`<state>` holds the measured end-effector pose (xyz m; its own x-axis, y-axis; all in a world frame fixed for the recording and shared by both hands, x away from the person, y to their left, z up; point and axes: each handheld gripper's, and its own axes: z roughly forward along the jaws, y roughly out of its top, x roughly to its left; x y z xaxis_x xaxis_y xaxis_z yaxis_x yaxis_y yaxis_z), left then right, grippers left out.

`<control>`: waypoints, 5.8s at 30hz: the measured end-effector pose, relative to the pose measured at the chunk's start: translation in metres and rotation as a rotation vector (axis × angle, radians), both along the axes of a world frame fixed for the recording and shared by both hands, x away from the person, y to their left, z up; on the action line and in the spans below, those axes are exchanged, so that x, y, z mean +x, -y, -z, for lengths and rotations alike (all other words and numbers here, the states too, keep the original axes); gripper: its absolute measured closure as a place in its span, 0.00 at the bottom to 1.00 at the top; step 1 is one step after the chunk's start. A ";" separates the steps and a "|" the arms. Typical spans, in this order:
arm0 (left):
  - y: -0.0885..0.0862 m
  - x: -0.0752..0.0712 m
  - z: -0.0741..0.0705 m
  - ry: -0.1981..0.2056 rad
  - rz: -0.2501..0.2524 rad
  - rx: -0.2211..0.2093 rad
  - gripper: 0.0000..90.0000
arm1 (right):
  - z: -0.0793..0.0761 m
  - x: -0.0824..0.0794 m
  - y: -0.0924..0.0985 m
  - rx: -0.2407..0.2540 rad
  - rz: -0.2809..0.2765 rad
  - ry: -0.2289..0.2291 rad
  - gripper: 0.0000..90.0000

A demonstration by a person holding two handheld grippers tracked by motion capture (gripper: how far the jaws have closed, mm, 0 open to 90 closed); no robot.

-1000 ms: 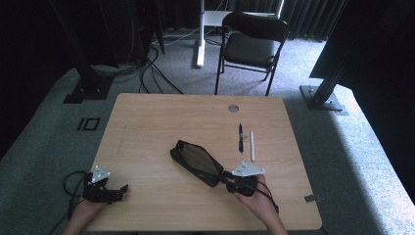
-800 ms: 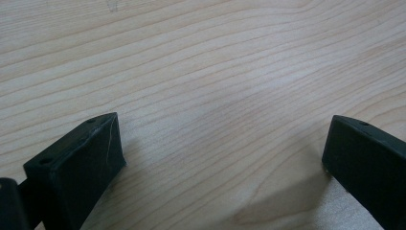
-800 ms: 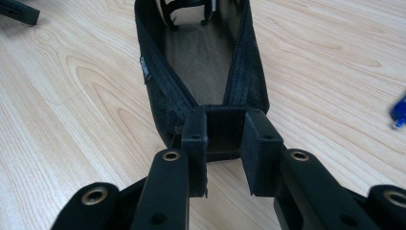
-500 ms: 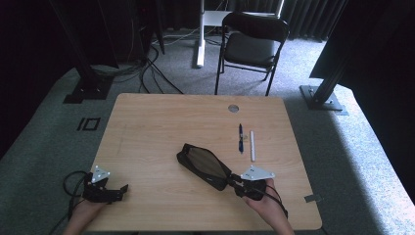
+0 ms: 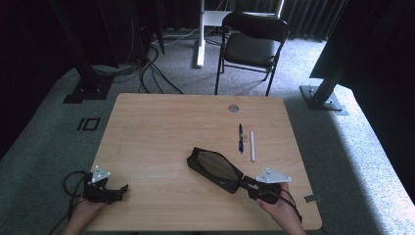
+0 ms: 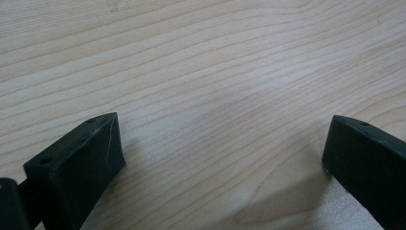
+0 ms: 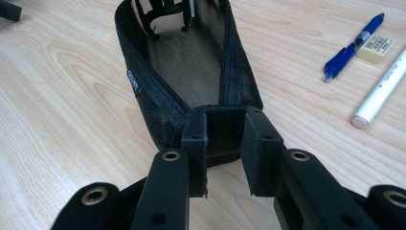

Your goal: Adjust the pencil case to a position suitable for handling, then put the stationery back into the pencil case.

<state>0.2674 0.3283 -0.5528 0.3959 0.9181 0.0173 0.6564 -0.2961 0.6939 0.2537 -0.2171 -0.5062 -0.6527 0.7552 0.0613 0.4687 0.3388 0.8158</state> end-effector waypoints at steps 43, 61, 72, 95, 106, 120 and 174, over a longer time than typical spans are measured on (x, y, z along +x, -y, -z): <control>0.000 0.000 0.000 0.000 0.000 0.000 0.01 | -0.011 -0.018 0.029 0.037 0.012 -0.001 0.60; 0.000 0.000 0.000 0.000 -0.001 0.000 0.01 | -0.038 0.002 0.027 0.081 0.057 0.092 0.57; 0.000 0.000 0.000 0.000 -0.001 0.000 0.01 | -0.036 0.036 0.023 0.086 0.159 0.127 0.56; 0.000 0.000 0.000 -0.001 -0.002 -0.001 0.01 | -0.001 0.110 0.025 0.056 0.386 0.051 0.57; 0.000 0.000 0.000 -0.001 -0.002 -0.001 0.01 | 0.010 0.138 0.020 0.012 0.426 0.003 0.59; 0.000 0.000 0.000 -0.001 -0.002 -0.001 0.01 | 0.028 0.156 0.021 -0.014 0.475 -0.068 0.63; 0.000 0.000 0.000 -0.001 -0.002 -0.001 0.01 | 0.016 0.154 0.039 0.020 0.600 -0.109 0.87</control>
<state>0.2673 0.3282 -0.5528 0.3944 0.9188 0.0159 0.6574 -0.2941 0.6938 0.4077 -0.2562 -0.5225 -0.1028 0.9873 0.1213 0.6540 -0.0248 0.7561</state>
